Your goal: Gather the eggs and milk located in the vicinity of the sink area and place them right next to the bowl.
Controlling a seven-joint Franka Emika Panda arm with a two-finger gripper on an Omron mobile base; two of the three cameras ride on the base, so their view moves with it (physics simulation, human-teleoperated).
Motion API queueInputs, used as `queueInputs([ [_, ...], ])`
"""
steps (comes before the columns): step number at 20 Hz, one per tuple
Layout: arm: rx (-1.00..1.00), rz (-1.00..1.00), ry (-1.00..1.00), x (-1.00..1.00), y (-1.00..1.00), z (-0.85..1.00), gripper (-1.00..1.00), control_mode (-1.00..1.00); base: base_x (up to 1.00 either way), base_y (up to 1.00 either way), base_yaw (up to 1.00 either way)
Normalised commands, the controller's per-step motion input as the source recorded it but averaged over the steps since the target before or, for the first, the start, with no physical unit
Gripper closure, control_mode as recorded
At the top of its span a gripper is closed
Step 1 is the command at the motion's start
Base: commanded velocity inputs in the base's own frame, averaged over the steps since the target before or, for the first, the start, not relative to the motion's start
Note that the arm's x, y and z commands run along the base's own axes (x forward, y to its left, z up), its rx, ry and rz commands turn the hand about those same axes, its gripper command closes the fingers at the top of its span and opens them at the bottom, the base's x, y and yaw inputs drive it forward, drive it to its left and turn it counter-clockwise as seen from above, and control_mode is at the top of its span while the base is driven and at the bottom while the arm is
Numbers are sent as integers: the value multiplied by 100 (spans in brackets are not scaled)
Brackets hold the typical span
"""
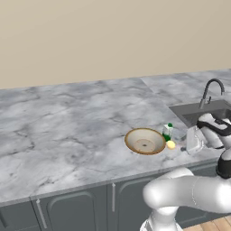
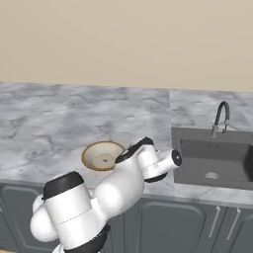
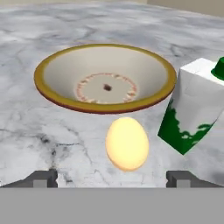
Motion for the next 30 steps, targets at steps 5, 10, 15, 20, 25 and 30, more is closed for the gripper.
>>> queueInputs([
  [5, -2, -31, 35, -14, -30, 40, -100, -100, 0, 0, 0],
  [10, -13, -38, 55, -5, -33, 19, -100, -100, 0, 0, 0],
  [15, -6, -38, 44, -10, 2, 38, -100, -100, 0, 0, 0],
  [20, -4, -47, 31, -1, 0, 23, -100, -100, 0, 0, 0],
  [25, -20, -44, 14, -7, 24, 7, -100, -100, 0, 0, 0],
  [30, -15, -31, 1, -12, 47, 0, -100, -100, 0, 0, 0],
])
